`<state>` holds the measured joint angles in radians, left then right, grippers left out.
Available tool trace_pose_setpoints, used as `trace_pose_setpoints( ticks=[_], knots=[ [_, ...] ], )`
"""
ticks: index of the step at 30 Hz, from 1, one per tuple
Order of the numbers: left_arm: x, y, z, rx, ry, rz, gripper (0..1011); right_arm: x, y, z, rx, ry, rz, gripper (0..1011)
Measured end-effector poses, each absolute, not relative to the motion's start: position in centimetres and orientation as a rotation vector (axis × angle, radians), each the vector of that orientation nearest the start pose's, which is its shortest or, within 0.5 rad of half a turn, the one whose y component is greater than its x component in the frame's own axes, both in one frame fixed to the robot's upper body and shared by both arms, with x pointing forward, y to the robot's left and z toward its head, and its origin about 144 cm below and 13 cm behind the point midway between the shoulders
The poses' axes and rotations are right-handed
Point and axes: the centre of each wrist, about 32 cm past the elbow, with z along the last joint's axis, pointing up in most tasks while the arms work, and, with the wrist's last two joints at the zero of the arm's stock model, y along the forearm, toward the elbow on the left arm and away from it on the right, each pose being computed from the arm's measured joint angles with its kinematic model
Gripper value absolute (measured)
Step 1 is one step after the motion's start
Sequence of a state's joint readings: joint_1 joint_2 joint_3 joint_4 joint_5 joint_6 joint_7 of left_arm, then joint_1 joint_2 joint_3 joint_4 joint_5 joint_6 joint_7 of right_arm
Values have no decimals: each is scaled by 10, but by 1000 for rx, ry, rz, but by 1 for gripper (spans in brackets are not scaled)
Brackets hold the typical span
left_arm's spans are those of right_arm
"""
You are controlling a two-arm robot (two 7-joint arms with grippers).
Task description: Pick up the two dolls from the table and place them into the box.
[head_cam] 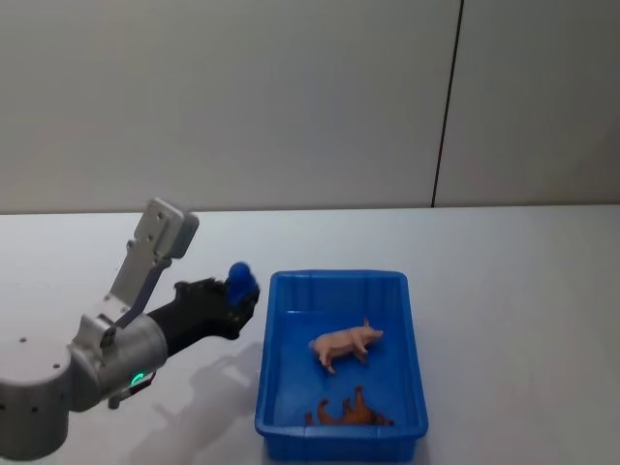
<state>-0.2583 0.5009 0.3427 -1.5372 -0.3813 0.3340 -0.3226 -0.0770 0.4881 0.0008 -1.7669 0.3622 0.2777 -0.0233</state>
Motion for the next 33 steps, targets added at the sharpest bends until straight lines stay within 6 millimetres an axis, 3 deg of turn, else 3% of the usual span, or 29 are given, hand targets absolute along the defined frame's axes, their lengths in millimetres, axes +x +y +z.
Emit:
trace_pose_setpoints(
  ticks=[18,33],
  knots=[
    [547,269,1220,208,41,718,227,438,-339,1205,-241,30,-1520,1001],
    [578,262,1223,189,71,483,702,438,-339,1205,-241,30,-1520,1001]
  ],
)
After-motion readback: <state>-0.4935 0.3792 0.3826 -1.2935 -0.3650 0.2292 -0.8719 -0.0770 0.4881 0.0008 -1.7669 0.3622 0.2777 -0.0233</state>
